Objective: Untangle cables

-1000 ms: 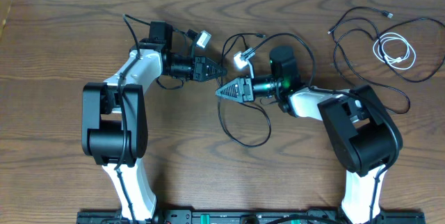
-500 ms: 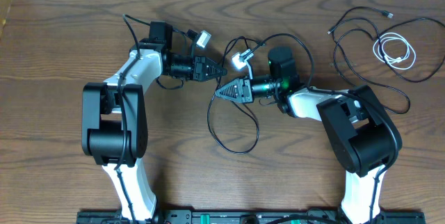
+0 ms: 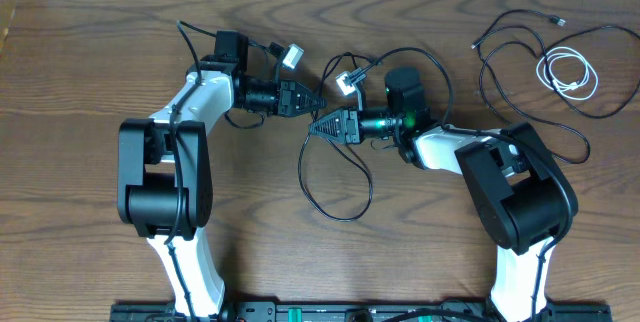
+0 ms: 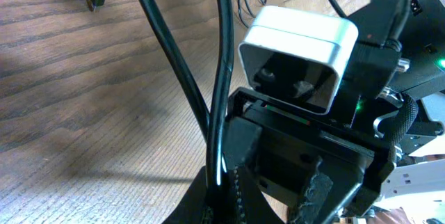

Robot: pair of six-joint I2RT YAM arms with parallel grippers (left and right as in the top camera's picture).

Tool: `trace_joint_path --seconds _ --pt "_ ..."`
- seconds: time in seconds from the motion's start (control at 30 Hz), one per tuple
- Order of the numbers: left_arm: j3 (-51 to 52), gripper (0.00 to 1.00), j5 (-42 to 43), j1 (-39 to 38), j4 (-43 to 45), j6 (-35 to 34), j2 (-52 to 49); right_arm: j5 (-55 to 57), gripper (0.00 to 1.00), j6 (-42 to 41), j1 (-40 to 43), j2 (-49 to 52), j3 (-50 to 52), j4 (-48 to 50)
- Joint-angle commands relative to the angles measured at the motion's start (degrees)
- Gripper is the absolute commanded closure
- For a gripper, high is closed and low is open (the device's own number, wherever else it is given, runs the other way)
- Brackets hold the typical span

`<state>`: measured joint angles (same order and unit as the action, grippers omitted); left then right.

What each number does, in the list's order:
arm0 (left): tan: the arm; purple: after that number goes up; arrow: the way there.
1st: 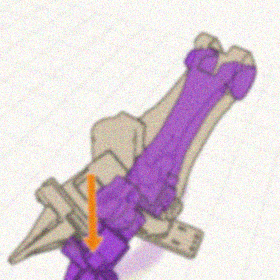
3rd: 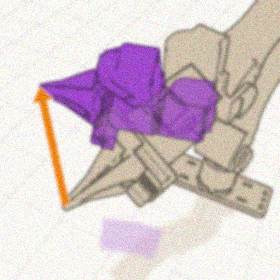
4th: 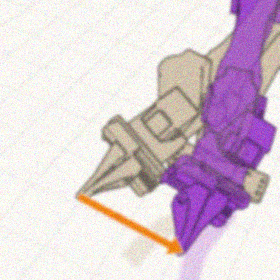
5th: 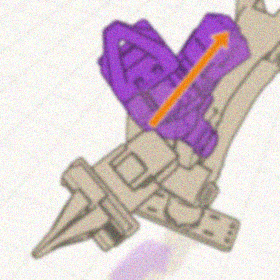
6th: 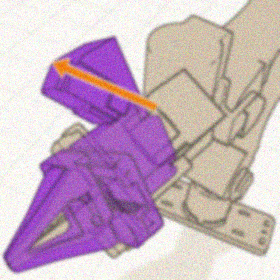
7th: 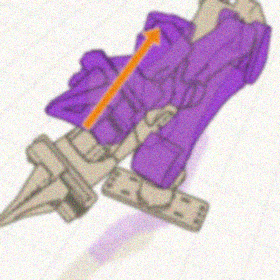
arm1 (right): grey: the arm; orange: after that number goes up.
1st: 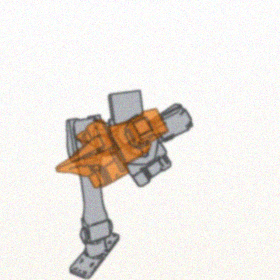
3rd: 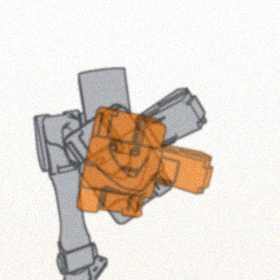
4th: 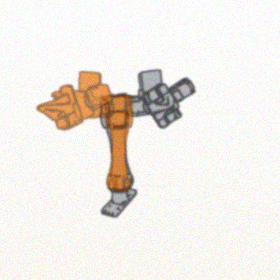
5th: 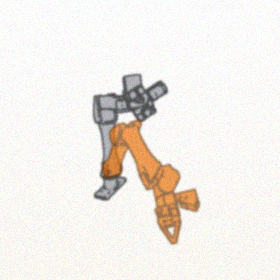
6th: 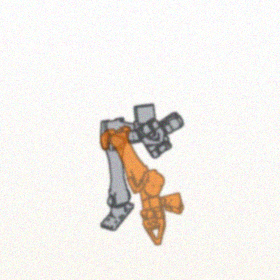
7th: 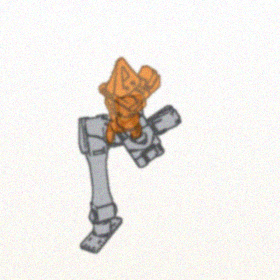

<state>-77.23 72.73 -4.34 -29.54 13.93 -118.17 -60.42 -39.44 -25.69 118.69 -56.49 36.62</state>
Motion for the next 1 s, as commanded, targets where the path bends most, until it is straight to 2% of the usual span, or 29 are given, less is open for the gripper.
trace_joint_path --seconds 0.0,0.13,0.3,0.53,0.6,0.77,0.97 --pt "-0.57 0.92 0.15 -0.28 0.11 0.35 1.7 1.68 0.64 -2.21 -0.24 0.68 -0.07 0.04" --pt "-0.57 0.92 0.13 -0.31 0.11 0.35 1.7 1.79 0.64 -2.34 -0.31 0.68 -0.07 0.11" --pt "-0.57 0.92 0.13 -0.31 0.13 0.35 1.7 1.79 0.7 -2.6 -0.92 0.68 -0.07 1.36" --pt "-0.57 0.92 0.11 -0.39 0.33 0.37 1.7 1.88 0.74 -4.9 -1.53 0.68 -0.07 5.29" --pt "-0.57 0.92 0.11 -0.39 0.33 0.37 1.7 1.86 0.76 -4.87 -1.77 0.68 -0.07 5.18" --pt "-0.57 0.92 0.11 -0.39 0.33 0.37 1.7 3.26 0.92 -4.87 -2.16 0.68 -0.07 5.22" --pt "-0.57 0.91 -0.2 -0.39 0.35 0.37 1.7 5.84 0.99 -4.85 -2.16 0.68 -0.07 5.11"
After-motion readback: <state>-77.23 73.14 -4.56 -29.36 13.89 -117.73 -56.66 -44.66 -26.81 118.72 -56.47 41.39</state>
